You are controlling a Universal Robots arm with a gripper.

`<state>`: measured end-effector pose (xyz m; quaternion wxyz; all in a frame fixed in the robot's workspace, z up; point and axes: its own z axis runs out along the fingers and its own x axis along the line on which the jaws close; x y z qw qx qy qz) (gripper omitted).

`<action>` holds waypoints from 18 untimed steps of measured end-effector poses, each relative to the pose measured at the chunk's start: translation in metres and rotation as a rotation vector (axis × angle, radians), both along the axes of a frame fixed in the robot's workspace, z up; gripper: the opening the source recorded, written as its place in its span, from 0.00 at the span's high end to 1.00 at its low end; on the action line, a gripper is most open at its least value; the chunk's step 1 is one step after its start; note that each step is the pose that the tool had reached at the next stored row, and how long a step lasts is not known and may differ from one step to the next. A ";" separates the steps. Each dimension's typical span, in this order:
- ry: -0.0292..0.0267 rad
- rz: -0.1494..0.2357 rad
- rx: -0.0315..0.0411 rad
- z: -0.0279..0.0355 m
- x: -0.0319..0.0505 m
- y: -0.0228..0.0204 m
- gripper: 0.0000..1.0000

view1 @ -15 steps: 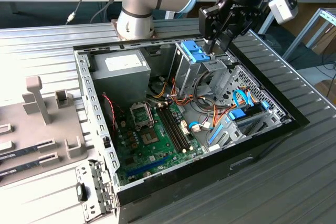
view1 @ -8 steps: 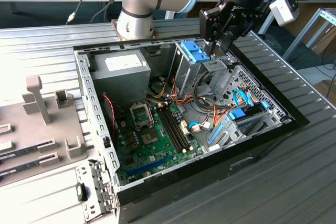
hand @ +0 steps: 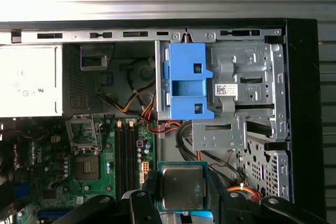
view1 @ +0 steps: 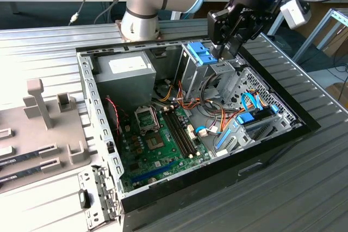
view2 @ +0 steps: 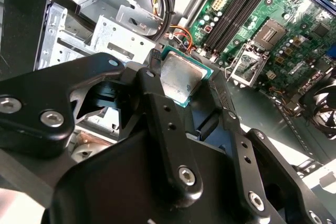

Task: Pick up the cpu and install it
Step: 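Pick up the cpu and move it towards the insertion slot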

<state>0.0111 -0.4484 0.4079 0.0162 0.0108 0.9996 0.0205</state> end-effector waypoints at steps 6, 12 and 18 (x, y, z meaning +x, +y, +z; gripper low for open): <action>0.0000 0.000 0.0000 -0.0010 0.0000 -0.0028 0.53; 0.0000 0.000 0.0000 -0.0019 0.0000 -0.0055 0.53; 0.0000 0.000 0.0001 -0.0030 0.0000 -0.0091 0.53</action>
